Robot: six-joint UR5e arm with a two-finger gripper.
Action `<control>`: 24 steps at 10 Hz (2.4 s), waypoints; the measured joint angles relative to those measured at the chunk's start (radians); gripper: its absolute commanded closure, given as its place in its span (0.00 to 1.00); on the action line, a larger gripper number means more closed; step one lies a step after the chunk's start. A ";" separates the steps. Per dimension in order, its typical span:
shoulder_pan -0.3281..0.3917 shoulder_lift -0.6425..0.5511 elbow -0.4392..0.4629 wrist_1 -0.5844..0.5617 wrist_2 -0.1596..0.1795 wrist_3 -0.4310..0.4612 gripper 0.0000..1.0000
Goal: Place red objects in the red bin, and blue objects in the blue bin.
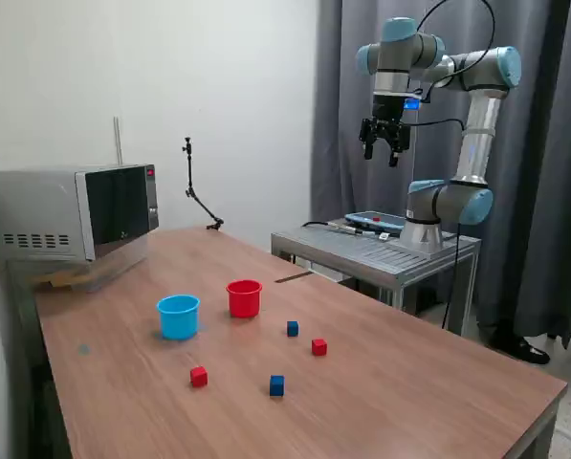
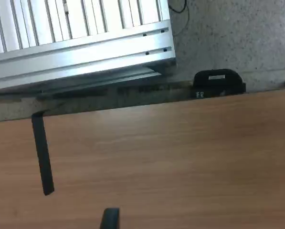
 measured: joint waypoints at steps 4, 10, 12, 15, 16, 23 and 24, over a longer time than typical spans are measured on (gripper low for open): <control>-0.034 0.069 -0.093 -0.026 -0.022 0.001 0.00; -0.045 0.099 -0.126 -0.042 -0.026 0.000 0.00; -0.045 0.098 -0.128 -0.041 -0.027 0.000 0.00; -0.045 0.092 -0.123 -0.040 -0.028 0.000 0.00; -0.045 0.091 -0.123 -0.040 -0.028 0.000 0.00; -0.046 0.089 -0.127 -0.043 -0.028 0.000 0.00; -0.046 0.089 -0.127 -0.043 -0.028 0.000 0.00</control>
